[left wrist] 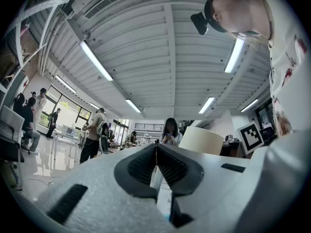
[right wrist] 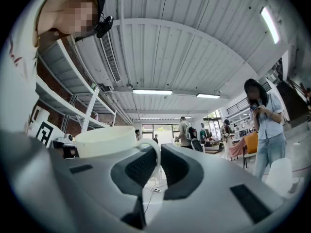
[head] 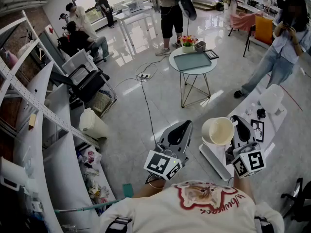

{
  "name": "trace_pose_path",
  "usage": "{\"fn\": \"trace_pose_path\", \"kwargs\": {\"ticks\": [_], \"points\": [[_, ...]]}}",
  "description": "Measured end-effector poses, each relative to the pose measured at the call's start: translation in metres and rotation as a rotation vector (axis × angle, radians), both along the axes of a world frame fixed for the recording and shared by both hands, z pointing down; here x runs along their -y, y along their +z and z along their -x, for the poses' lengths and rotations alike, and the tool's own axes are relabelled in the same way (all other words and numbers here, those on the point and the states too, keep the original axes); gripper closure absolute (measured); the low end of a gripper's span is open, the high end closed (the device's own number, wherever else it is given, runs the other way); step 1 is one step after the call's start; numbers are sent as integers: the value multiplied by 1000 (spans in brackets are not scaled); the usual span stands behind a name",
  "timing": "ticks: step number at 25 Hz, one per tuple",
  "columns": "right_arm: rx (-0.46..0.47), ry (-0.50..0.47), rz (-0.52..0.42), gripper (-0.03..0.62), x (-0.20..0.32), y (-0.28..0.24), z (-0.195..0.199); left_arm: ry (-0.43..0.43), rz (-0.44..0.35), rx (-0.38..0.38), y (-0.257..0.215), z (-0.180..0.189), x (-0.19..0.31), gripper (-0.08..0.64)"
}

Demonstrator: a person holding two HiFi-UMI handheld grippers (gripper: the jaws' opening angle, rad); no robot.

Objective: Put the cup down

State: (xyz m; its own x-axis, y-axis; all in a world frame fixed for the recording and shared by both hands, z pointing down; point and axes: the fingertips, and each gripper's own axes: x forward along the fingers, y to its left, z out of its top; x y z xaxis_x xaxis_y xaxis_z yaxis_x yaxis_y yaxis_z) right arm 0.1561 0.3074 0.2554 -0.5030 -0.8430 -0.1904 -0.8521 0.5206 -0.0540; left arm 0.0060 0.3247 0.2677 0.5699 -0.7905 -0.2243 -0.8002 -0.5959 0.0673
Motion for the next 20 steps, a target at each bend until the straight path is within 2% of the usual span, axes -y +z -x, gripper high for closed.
{"fn": "trace_pose_path", "kwargs": {"ticks": [20], "points": [[44, -13, -16, 557, 13, -2, -3, -46, -9, 9, -1, 3, 9, 545]]}}
